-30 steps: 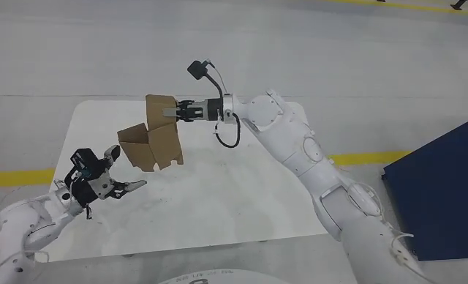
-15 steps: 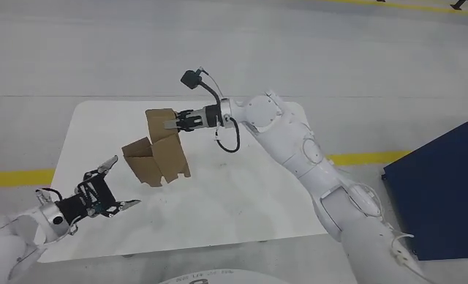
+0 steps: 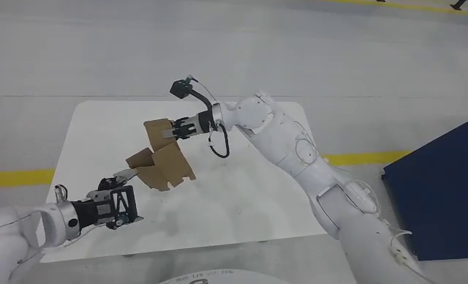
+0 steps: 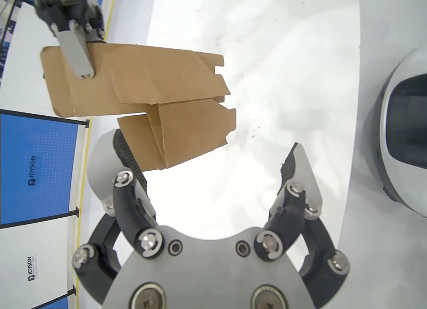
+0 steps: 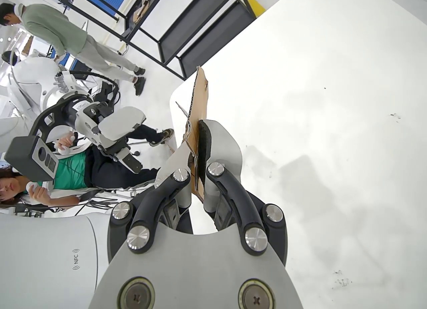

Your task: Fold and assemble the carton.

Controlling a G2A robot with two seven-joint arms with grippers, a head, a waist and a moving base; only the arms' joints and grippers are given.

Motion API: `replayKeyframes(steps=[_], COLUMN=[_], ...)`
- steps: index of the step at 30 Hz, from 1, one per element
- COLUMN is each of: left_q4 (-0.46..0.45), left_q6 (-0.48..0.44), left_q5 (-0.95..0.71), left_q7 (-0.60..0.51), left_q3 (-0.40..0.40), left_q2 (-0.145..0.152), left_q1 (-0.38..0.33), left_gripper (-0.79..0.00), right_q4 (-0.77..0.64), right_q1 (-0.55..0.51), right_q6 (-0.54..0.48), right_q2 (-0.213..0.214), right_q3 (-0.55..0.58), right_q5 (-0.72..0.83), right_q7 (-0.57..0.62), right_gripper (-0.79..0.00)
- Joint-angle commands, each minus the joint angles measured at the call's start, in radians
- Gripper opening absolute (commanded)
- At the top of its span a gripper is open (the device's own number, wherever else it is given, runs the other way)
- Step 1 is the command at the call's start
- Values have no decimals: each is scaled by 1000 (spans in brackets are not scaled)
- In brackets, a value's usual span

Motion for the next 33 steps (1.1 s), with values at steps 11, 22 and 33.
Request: replayKeyframes(steps=[11,22,33], left_q4=[128,143,144], left_q6=[7,49,50], left_q5=[-235,-369,-391], left_q7=[-329,-297,-179], left_q3=[191,144,-29], left_q2=[-26,-24,-5], left_q1=[-280,-318,-199], left_gripper=[0,0,0], right_q4=[0,8,-28], right_q1=[2,-5,-135], right_q6=[-19,-68,-341], right_q2=[-5,-2,52], right_q3=[-5,33,257], right_q5=[-3,34,293], right_q7=[38,15,-46], right_gripper=[-785,-785,-785])
